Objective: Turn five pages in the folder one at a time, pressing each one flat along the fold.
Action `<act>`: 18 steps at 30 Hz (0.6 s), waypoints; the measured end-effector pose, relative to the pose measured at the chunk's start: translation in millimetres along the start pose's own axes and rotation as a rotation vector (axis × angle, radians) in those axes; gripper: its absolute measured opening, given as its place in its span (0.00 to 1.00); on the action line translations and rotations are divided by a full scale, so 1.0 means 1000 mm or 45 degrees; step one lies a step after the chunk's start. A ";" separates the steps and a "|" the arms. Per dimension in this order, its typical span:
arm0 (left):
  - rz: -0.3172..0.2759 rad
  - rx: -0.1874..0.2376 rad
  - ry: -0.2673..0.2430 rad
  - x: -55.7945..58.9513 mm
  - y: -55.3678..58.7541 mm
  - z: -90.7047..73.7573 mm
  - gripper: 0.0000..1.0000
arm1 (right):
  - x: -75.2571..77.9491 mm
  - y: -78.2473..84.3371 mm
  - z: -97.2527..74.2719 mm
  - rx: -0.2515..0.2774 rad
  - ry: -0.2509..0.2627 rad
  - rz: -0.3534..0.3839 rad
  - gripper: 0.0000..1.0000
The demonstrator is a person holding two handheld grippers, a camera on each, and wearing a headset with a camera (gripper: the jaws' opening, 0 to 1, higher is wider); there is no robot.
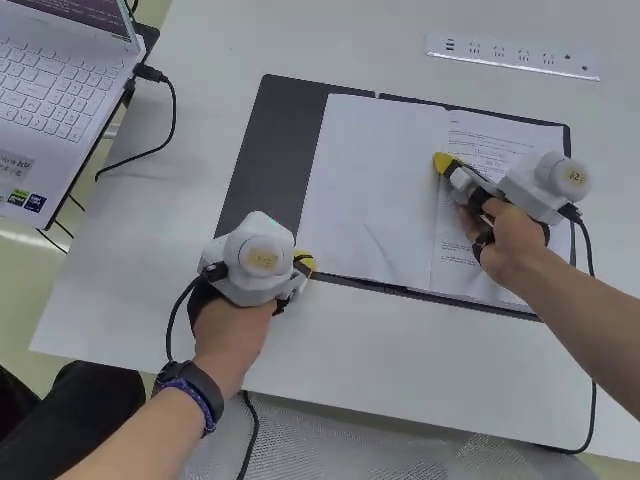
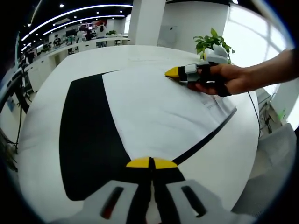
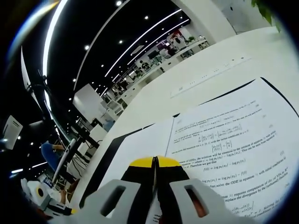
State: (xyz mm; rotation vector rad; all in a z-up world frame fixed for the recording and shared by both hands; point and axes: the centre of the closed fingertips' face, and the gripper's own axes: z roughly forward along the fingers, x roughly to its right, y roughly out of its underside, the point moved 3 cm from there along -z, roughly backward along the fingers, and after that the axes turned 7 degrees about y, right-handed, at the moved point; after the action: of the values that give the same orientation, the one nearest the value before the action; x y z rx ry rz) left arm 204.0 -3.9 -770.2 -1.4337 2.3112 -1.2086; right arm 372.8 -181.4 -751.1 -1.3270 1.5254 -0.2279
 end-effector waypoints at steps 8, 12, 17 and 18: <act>0.012 -0.006 0.009 0.000 0.000 0.000 0.00 | 0.006 -0.009 0.011 0.050 0.024 0.040 0.00; 0.022 -0.007 0.010 0.000 0.000 0.000 0.00 | 0.009 -0.015 0.017 0.070 0.036 0.053 0.00; 0.031 -0.012 0.022 0.000 0.000 0.000 0.00 | 0.010 -0.019 0.025 0.063 0.039 0.045 0.00; 0.032 -0.012 0.023 0.000 0.000 0.000 0.00 | 0.010 -0.020 0.026 0.061 0.039 0.042 0.00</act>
State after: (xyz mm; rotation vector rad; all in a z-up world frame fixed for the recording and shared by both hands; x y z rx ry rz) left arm 204.3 -3.9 -770.0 -1.3987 2.3428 -1.2102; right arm 406.5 -185.1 -754.2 -1.2650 1.5565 -0.2637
